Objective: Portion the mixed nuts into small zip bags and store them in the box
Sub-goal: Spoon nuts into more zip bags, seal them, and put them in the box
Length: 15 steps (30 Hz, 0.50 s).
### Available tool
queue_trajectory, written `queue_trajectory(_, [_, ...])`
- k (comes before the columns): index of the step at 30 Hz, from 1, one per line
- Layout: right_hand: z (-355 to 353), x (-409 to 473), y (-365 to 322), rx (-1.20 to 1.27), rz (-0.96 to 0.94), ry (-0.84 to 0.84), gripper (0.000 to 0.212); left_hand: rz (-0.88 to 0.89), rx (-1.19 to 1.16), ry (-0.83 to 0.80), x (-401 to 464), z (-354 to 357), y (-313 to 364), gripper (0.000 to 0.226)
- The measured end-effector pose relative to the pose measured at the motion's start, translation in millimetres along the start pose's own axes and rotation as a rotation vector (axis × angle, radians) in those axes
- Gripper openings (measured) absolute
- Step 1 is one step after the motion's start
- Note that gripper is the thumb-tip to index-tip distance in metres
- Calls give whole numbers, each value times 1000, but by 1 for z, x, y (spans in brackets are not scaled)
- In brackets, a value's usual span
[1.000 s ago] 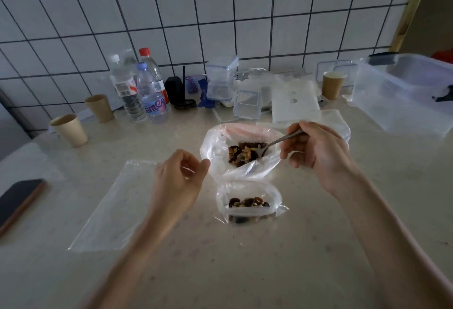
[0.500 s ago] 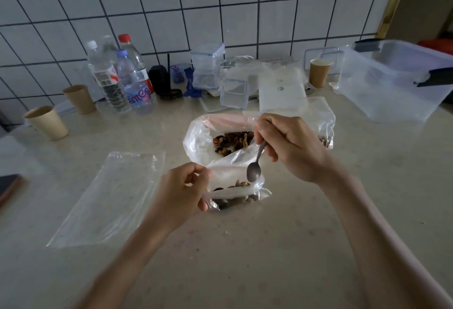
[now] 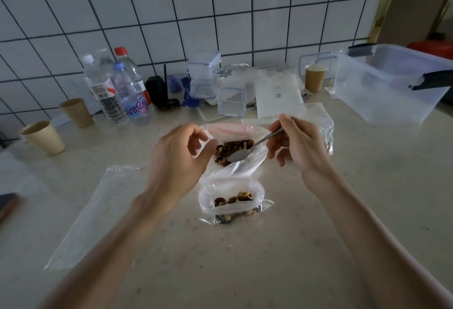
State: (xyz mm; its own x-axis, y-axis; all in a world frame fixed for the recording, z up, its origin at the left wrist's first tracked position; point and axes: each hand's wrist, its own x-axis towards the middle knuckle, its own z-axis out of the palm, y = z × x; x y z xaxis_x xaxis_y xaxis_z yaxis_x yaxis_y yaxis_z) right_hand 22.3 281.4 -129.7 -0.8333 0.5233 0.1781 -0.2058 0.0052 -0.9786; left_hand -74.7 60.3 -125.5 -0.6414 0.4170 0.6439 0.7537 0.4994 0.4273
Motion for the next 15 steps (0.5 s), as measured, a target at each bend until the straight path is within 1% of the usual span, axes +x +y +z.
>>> queue_trajectory(1, [-1, 1, 2, -19, 16, 15, 36, 66, 13, 1, 11, 6, -1, 21])
queue_trajectory(2, [-1, 3, 4, -48, 16, 25, 35, 113, 56, -29, 22, 13, -3, 29])
queue_trajectory(3, [-2, 3, 6, -81, 3, 31, 34, 129, 124, -87, 33, 20, -4, 41])
queue_trajectory(5, [-2, 4, 9, -160, -45, 48, 32, 71, 275, -253, 51, 36, -8, 67])
queue_trajectory(6, [-2, 4, 11, -222, -79, 60, 32, 37, 347, -321, 57, 43, -9, 72])
queue_trajectory(7, [-2, 5, 13, -296, -119, 70, 32, 13, 399, -361, 61, 51, -11, 69])
queue_trajectory(8, [-3, 5, 16, -369, -161, 78, 31, 0, 418, -371, 63, 57, -14, 58])
queue_trajectory(10, [-3, 5, 20, -487, -235, 84, 30, -36, 341, -327, 64, 64, -20, 28])
queue_trajectory(11, [-3, 5, 21, -527, -265, 82, 29, -61, 283, -294, 64, 65, -23, 22])
queue_trajectory(13, [-1, 5, 24, -569, -310, 75, 28, -56, 187, -228, 63, 63, -28, 19])
queue_trajectory(15, [3, 5, 28, -614, -350, 54, 27, -3, 121, -188, 62, 60, -29, 20])
